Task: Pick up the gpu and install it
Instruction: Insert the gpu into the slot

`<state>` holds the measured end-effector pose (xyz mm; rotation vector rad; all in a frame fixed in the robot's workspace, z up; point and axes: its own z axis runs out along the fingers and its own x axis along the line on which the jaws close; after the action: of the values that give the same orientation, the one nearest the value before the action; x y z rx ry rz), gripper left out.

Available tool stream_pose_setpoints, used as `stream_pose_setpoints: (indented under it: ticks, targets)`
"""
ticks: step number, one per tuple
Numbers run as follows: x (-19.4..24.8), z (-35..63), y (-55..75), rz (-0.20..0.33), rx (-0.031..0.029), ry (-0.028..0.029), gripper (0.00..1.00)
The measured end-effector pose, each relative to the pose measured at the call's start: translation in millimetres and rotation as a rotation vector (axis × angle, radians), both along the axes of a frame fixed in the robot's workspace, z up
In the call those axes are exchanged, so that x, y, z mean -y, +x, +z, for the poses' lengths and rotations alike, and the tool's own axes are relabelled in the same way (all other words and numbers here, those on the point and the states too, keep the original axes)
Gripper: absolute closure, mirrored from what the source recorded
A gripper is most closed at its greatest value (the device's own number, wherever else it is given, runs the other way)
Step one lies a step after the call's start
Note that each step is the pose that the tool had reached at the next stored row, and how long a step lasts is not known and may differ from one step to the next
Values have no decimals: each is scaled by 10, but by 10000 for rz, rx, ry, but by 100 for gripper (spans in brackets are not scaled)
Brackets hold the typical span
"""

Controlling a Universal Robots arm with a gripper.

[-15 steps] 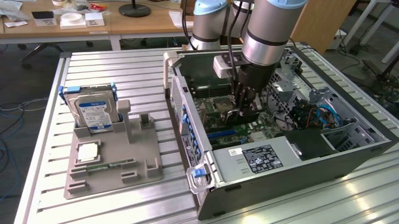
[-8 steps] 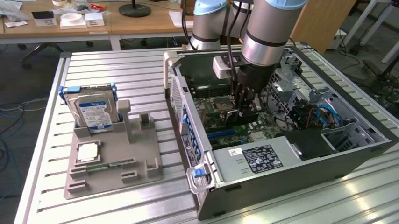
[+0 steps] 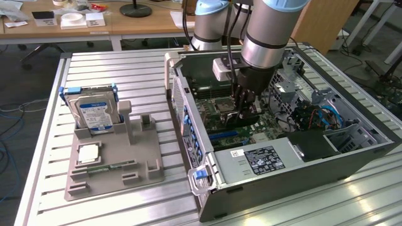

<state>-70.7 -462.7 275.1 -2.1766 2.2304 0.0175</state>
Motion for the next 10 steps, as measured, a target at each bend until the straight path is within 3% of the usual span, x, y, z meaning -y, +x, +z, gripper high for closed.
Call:
stream_pose_setpoints:
  ticks: [10]
  targets:
    - [0, -8, -68, -1, 0, 0, 73]
